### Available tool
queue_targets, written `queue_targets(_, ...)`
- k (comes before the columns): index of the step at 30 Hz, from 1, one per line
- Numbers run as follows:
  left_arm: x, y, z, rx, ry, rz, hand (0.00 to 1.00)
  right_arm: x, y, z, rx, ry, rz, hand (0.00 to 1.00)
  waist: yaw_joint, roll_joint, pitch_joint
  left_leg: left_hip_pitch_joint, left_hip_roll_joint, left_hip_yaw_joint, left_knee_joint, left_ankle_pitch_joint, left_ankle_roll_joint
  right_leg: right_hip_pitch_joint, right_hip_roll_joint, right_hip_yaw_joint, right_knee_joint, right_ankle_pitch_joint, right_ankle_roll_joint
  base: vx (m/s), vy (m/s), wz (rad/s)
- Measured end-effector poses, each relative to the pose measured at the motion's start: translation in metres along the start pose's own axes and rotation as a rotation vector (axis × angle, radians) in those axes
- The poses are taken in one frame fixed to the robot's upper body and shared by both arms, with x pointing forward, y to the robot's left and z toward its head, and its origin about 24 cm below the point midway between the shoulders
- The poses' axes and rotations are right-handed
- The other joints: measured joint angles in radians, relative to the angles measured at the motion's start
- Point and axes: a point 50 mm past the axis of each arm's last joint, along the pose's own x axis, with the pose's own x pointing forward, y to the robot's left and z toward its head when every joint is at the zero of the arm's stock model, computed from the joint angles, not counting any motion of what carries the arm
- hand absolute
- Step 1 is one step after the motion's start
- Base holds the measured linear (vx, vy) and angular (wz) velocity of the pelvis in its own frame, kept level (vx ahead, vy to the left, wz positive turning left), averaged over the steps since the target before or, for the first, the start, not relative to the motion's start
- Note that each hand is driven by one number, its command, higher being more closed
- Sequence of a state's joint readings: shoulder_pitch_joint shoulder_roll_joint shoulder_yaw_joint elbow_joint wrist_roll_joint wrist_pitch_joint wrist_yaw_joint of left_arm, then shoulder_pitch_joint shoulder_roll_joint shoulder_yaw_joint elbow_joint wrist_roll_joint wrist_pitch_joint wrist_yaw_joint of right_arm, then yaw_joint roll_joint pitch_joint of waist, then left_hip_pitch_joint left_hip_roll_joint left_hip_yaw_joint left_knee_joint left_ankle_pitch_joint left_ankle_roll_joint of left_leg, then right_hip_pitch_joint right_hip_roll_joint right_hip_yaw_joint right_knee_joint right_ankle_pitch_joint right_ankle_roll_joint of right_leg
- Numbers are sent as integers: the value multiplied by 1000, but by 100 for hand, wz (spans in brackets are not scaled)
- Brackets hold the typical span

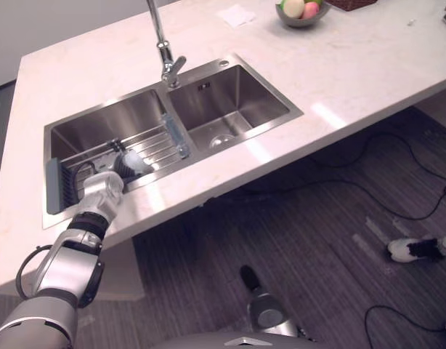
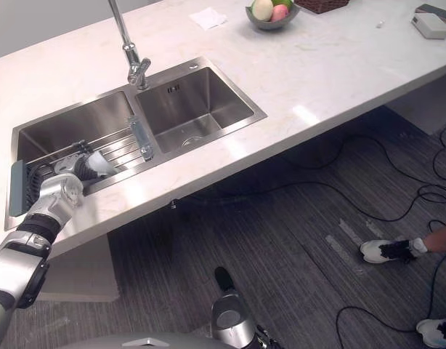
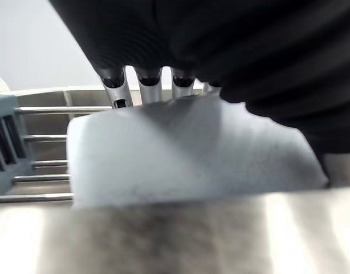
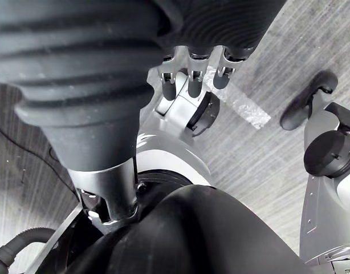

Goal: Walk over to the sink, pick up the cup, carry it to the dishwasher, place the cup inside the dishwasher, then close the dishwasher door

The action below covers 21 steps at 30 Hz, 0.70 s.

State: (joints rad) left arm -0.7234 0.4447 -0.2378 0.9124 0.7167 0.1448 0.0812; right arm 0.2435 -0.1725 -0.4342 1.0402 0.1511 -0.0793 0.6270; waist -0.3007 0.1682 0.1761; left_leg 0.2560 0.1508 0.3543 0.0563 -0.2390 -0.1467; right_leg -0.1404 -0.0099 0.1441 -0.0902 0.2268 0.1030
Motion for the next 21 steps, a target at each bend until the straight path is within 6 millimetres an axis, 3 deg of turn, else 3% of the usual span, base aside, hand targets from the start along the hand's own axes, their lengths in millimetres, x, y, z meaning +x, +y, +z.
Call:
queue_targets(5,-2,11,29,-162,-141,120,100,2,3,0,7,-7,7,0,21,-18,0,-12,0,-30,3,2,1,5,-5,-25,6,3,4,-9,-47,17)
queue_targets(9,-11,44,57,-368,-308,280,100,2,3,-4,27,0,2,0,33,-19,-1,-9,-2,-63,4,8,6,29,-19,-58,7,2,4,-7,-40,27)
queue_targets(17,-18,81,47,-732,-308,522,100,3,6,-10,44,9,-18,0,73,-63,-20,-31,-18,-113,16,22,18,41,-52,-100,0,-7,1,-99,-64,16)
queue_targets(21,-31,111,36,-1025,-343,682,100,2,7,-13,43,2,-24,0,89,-79,-25,-42,-14,-138,17,22,20,45,-55,-120,0,-5,-2,-70,-66,15)
